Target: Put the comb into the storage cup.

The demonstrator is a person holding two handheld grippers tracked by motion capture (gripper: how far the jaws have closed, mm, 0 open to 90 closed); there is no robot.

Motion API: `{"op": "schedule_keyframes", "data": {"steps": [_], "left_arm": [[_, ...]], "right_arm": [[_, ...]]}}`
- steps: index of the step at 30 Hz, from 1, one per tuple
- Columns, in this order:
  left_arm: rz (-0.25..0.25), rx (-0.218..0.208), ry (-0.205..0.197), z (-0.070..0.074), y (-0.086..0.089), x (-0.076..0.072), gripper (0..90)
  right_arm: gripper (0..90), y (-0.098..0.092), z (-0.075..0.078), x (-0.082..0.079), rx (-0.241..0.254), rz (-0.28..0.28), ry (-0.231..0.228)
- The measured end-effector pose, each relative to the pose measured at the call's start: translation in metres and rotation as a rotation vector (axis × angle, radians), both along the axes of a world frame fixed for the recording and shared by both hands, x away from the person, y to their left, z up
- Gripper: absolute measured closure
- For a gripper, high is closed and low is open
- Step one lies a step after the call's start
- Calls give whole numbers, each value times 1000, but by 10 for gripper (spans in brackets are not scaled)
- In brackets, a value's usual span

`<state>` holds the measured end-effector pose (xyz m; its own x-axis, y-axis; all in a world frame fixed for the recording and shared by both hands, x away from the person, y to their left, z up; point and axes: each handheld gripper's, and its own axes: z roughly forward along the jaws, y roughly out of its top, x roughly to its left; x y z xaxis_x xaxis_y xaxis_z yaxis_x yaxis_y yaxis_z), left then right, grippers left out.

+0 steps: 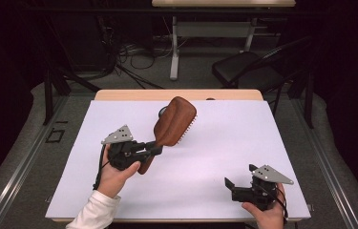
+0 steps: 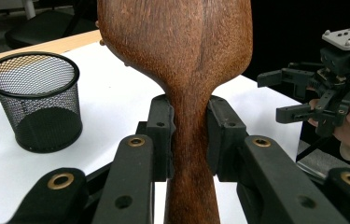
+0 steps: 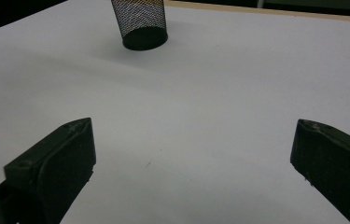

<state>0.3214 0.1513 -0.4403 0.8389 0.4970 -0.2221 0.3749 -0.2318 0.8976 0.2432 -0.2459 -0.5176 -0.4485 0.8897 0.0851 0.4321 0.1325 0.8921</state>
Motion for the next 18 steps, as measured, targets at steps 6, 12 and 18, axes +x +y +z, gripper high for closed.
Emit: {"op": "schedule_keyframes", "data": {"steps": [6,12,18], "left_arm": [[3,-6,-4,1,1,0,731],[6,-8,-3,2,2,0,731],[6,-12,-5,2,2,0,731]], "right_arm": [[11,-1,11,5,12,8,2],[60,1,27,15,57,31,39],[70,9,48,29,91,48,42]]}}
